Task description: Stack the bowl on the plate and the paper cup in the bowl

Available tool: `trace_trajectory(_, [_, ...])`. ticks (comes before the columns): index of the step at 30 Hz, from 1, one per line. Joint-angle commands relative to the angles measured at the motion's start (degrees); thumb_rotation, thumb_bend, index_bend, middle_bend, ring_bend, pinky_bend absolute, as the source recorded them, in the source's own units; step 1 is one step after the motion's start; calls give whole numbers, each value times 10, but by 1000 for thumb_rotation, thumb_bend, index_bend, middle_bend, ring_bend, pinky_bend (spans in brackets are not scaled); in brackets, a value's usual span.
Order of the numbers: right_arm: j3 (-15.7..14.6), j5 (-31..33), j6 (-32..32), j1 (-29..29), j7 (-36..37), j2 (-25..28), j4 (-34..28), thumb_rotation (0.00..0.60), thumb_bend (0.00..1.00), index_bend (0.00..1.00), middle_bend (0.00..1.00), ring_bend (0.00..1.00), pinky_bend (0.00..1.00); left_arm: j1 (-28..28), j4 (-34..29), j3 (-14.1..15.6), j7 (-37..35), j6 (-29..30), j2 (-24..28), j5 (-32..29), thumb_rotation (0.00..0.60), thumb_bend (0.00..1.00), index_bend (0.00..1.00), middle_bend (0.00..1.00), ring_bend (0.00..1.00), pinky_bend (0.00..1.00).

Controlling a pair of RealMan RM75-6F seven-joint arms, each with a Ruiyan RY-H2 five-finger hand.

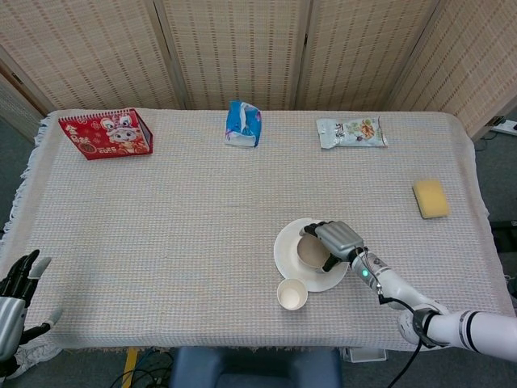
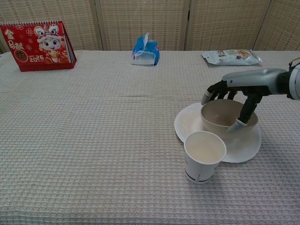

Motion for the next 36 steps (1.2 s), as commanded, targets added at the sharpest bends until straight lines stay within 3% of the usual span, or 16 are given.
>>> trace_trajectory(1, [-4,9,-7,7,-3,-4,6,600,153,54,82,114,178,0,0,0,-1,0,0,0,600,276,0,40,0,285])
trace_trajectory(6, [-2,7,-12,10,7,4,0,600,79,0,0,0,4,1,1,-2,-5,1,2,-2,600,277,0,40,0,285])
trace_trajectory(16, [4,-23,2,-4,29,71,-62,600,65,0,0,0,0,-1,1,-3,3,-5,-2,-3,600,276,0,40,0,285])
trace_trajectory(27, [4,-142,-5,-42,96,181,-174,600,64,0,0,0,0,-1,-2,-1,29,-10,-11,-1,600,276,0,40,0,285])
trace_trajectory(36, [-1,-188,-33,-23,84,146,-202,600,65,38,0,0,0,0,-4,0,28,-5,-10,5,600,276,0,39,0,285])
